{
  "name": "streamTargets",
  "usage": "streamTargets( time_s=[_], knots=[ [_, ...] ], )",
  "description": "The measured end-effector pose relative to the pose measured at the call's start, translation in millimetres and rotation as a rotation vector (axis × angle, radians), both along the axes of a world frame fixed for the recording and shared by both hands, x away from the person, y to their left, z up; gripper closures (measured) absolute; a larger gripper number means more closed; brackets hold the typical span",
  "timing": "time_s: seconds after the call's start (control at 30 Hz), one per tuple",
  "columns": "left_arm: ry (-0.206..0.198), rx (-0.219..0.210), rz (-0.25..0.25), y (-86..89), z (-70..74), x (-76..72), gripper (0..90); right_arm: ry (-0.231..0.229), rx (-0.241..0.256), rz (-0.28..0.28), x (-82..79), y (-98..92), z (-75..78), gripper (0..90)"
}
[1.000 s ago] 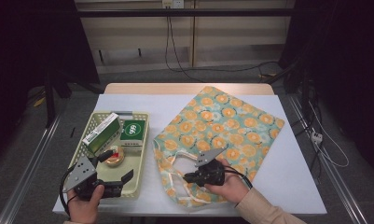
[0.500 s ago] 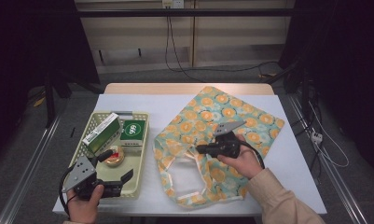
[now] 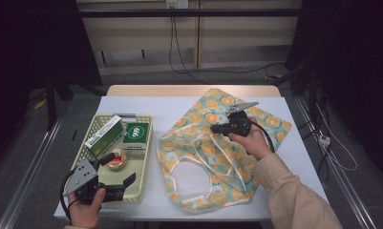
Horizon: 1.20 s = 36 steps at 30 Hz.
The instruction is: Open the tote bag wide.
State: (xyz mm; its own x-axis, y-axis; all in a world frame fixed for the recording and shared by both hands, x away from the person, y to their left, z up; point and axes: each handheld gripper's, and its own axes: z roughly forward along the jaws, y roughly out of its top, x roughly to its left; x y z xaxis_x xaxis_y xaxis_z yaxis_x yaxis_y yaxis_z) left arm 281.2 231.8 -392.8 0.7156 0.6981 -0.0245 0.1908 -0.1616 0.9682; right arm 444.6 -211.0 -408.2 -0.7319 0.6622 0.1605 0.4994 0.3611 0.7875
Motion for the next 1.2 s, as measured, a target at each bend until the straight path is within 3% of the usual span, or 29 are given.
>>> streamTargets(
  time_s=[0.13, 0.23, 0.33, 0.37, 0.43, 0.57, 0.77, 0.9, 0.97, 1.2],
  knots=[
    [0.0, -0.002, 0.001, 0.3, 0.0, 0.0, 4.5, 0.012, -0.025, -0.022, 6.0, -2.1, -10.9, 84.9],
    [0.001, -0.003, 0.002, 0.4, -0.3, 0.1, 4.5, 0.001, -0.038, -0.044, 4.1, -3.1, -16.3, 77.7],
    [0.001, -0.002, 0.001, 0.3, -0.4, 0.1, 4.5, -0.019, -0.062, -0.086, -0.7, -5.1, -17.1, 60.6],
    [0.0, -0.002, 0.001, 0.3, -0.2, -0.1, 4.5, -0.027, -0.054, -0.083, -3.7, -6.2, -16.1, 60.4],
    [0.0, -0.003, 0.003, 0.5, -0.1, -0.2, 4.5, -0.032, -0.027, -0.081, -12.3, -7.8, -13.1, 49.9],
    [0.001, -0.002, 0.006, 1.2, -0.5, -0.1, 4.5, -0.026, -0.029, -0.028, -39.6, -3.9, -10.6, 37.9],
    [0.002, 0.002, 0.005, 0.4, -0.4, -0.6, 4.5, -0.04, -0.005, 0.03, -80.5, 0.6, -18.4, 28.4],
    [0.0, 0.002, 0.003, -0.4, 0.2, -1.4, 4.5, -0.043, -0.039, 0.054, -95.9, 4.7, -26.6, 20.8],
    [-0.004, -0.003, 0.003, -0.2, 0.8, -1.4, 4.5, -0.024, -0.016, 0.079, -100.3, 5.3, -31.4, 16.4],
    [-0.007, -0.003, -0.01, -1.6, 0.8, -0.8, 4.4, -0.049, -0.046, 0.1, -106.8, 14.2, -34.4, 34.3]
  ],
)
